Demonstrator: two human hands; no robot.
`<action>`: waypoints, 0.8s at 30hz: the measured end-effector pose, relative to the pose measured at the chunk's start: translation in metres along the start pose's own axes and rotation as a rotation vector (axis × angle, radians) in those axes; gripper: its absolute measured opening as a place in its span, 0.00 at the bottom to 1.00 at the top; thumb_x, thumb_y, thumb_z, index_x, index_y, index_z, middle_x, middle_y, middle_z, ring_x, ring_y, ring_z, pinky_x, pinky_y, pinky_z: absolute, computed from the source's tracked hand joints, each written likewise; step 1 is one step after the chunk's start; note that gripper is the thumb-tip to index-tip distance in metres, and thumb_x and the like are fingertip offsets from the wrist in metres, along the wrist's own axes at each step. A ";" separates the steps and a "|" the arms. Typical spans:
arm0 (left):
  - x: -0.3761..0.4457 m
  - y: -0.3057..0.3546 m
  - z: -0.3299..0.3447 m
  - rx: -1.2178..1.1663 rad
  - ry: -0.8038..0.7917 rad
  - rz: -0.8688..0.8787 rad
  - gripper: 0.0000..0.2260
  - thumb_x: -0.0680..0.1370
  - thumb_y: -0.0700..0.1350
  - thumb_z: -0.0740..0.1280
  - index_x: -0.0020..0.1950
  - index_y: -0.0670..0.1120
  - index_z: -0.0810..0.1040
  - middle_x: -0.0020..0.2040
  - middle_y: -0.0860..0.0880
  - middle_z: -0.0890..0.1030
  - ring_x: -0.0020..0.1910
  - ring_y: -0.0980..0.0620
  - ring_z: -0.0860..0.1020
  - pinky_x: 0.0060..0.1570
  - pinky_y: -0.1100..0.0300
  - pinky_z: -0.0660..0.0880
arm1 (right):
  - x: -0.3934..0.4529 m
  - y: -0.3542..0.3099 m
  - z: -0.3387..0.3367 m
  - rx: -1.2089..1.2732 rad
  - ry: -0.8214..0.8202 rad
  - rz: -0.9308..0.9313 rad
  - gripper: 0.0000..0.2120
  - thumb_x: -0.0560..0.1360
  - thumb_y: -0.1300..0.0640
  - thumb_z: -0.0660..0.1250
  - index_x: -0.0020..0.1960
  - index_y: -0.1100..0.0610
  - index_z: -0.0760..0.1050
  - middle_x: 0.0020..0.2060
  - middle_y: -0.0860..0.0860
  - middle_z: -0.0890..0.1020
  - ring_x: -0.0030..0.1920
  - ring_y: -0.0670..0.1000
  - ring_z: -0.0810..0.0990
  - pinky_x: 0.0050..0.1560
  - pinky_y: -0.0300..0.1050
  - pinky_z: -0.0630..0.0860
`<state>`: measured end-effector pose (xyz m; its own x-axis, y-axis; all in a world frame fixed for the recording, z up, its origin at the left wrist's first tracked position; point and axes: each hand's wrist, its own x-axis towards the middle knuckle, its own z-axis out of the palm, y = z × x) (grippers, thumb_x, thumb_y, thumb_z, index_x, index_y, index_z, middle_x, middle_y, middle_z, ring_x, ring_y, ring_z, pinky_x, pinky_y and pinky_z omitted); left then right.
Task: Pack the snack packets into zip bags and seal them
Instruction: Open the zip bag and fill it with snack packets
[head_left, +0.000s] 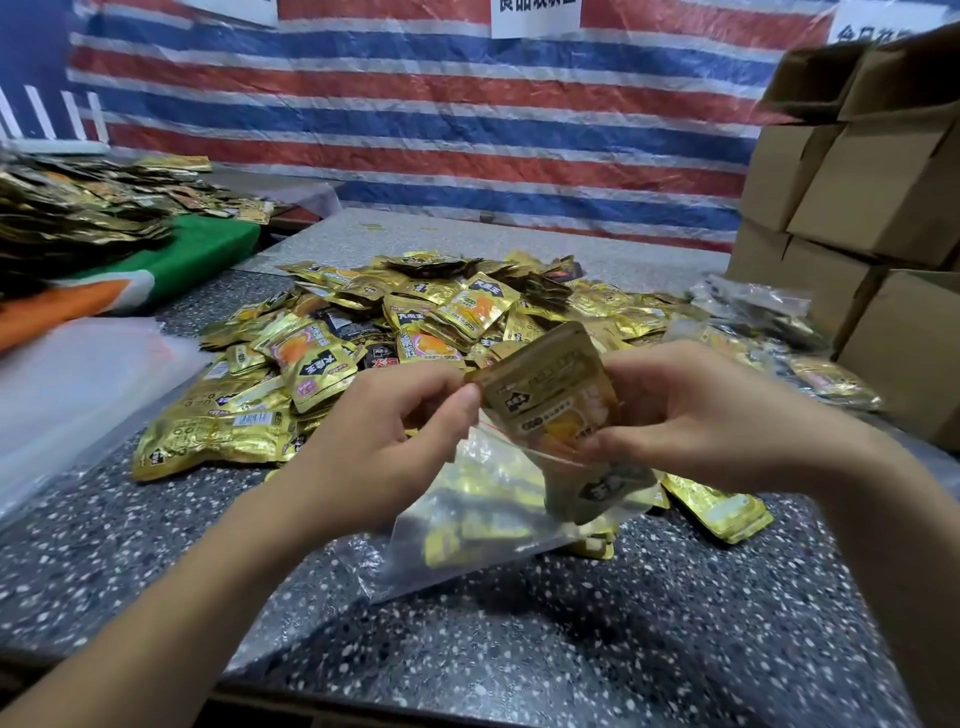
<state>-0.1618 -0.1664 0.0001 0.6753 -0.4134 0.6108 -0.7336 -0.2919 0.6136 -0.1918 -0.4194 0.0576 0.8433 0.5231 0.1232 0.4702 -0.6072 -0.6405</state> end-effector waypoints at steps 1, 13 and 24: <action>-0.001 -0.001 -0.001 -0.023 -0.015 -0.019 0.12 0.79 0.49 0.62 0.41 0.45 0.77 0.33 0.50 0.78 0.33 0.51 0.77 0.35 0.54 0.73 | 0.001 -0.001 -0.001 -0.026 0.009 0.006 0.10 0.76 0.62 0.72 0.56 0.52 0.81 0.50 0.47 0.86 0.51 0.48 0.85 0.51 0.55 0.82; -0.003 0.004 0.004 -0.286 0.106 -0.123 0.10 0.75 0.45 0.65 0.56 0.54 0.78 0.41 0.55 0.86 0.41 0.57 0.84 0.42 0.68 0.78 | 0.005 -0.028 -0.003 -0.398 -0.082 0.114 0.04 0.76 0.54 0.70 0.43 0.47 0.78 0.38 0.40 0.83 0.36 0.39 0.80 0.33 0.36 0.74; 0.006 0.018 -0.001 -0.290 0.073 -0.111 0.13 0.78 0.36 0.66 0.56 0.53 0.81 0.42 0.50 0.86 0.42 0.54 0.85 0.42 0.62 0.80 | 0.015 -0.058 -0.006 -0.773 -0.192 0.181 0.09 0.76 0.50 0.68 0.39 0.49 0.76 0.30 0.46 0.79 0.32 0.40 0.76 0.27 0.35 0.70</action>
<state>-0.1707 -0.1735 0.0148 0.7615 -0.3266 0.5599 -0.6101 -0.0695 0.7893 -0.2050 -0.3801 0.1011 0.8973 0.4277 -0.1088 0.4365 -0.8966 0.0746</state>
